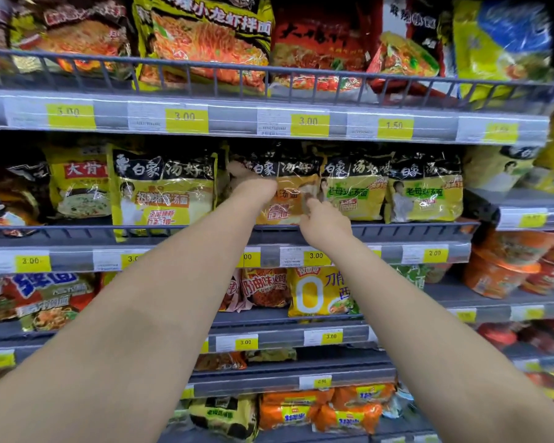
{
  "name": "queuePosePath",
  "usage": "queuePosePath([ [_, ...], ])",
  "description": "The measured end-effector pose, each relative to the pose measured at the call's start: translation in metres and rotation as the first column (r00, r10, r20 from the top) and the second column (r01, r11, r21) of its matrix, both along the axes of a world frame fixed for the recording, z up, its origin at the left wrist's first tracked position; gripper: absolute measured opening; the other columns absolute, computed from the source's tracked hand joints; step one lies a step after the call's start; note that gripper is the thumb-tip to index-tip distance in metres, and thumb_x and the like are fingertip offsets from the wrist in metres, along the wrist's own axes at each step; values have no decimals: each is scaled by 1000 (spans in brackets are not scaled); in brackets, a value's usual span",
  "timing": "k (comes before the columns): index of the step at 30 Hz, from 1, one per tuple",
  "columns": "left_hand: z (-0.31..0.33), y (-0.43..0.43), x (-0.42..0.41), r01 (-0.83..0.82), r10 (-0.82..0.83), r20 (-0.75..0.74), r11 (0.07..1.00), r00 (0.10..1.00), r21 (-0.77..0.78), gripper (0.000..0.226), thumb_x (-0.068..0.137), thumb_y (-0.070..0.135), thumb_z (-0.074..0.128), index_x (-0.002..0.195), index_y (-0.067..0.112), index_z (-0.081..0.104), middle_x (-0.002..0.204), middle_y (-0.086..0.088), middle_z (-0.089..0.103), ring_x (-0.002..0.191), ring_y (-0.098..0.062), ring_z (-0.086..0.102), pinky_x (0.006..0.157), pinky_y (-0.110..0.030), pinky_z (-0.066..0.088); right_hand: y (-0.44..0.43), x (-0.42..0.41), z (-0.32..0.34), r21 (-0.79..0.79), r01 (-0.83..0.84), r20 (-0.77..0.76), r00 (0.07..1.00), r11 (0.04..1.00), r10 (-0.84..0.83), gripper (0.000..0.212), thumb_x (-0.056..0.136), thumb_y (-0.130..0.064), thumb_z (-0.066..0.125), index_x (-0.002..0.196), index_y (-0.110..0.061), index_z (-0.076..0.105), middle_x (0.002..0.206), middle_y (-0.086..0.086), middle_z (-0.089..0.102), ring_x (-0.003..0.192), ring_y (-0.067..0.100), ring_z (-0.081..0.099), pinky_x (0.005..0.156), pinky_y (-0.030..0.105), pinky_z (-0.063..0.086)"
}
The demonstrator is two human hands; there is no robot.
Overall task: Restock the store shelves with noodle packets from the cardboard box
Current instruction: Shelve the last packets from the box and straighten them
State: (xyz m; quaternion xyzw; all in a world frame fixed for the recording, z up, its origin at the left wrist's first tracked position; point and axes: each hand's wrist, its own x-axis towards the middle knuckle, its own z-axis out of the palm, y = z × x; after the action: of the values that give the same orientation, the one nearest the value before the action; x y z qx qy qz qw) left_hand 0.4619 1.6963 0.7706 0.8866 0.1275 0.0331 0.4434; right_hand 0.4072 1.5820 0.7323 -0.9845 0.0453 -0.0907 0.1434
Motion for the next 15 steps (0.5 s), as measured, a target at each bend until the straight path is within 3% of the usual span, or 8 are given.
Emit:
queuePosePath([
  [2, 1, 0, -1, 2, -2, 11, 1000, 1000, -6, 76, 91, 26, 54, 146, 3, 6, 142, -11, 40, 128, -27, 45, 96, -30, 41, -4, 0, -2, 0, -1, 11, 1000, 1000, 1, 37, 97, -22, 37, 132, -14, 42, 125, 16, 51, 111, 36, 50, 86, 42, 40],
  [7, -8, 8, -13, 53, -57, 36, 993, 998, 106, 45, 93, 14, 44, 134, -5, 40, 131, -19, 51, 117, -33, 53, 89, -33, 45, 2, 3, -2, 22, -26, 20, 999, 999, 25, 41, 98, -22, 33, 137, -14, 39, 131, 17, 45, 114, 37, 48, 90, 42, 41],
  [9, -14, 8, -22, 33, -43, 114, 996, 993, 86, 47, 88, 12, 48, 131, -5, 42, 128, -20, 53, 112, -35, 56, 84, -36, 48, 7, 5, -2, 9, -32, 10, 999, 999, 32, 41, 98, -23, 31, 137, -14, 39, 131, 17, 44, 115, 37, 47, 90, 41, 40],
  [11, -21, 8, -31, 23, -33, 196, 998, 980, 57, 49, 86, 10, 51, 132, -2, 39, 131, -21, 48, 114, -37, 53, 91, -42, 49, 8, 4, -3, -20, -1, 26, 1000, 1000, 2, 41, 97, -25, 34, 136, -15, 41, 132, 16, 43, 120, 36, 43, 93, 41, 38],
  [15, -30, 14, -54, 66, -88, 291, 994, 953, 85, 37, 89, 5, 45, 126, 1, 47, 129, -17, 49, 105, -31, 53, 81, -33, 43, 9, -5, -3, 91, 3, 240, 970, 996, -25, 39, 94, -22, 41, 131, -16, 49, 131, 16, 42, 121, 36, 37, 97, 44, 34],
])
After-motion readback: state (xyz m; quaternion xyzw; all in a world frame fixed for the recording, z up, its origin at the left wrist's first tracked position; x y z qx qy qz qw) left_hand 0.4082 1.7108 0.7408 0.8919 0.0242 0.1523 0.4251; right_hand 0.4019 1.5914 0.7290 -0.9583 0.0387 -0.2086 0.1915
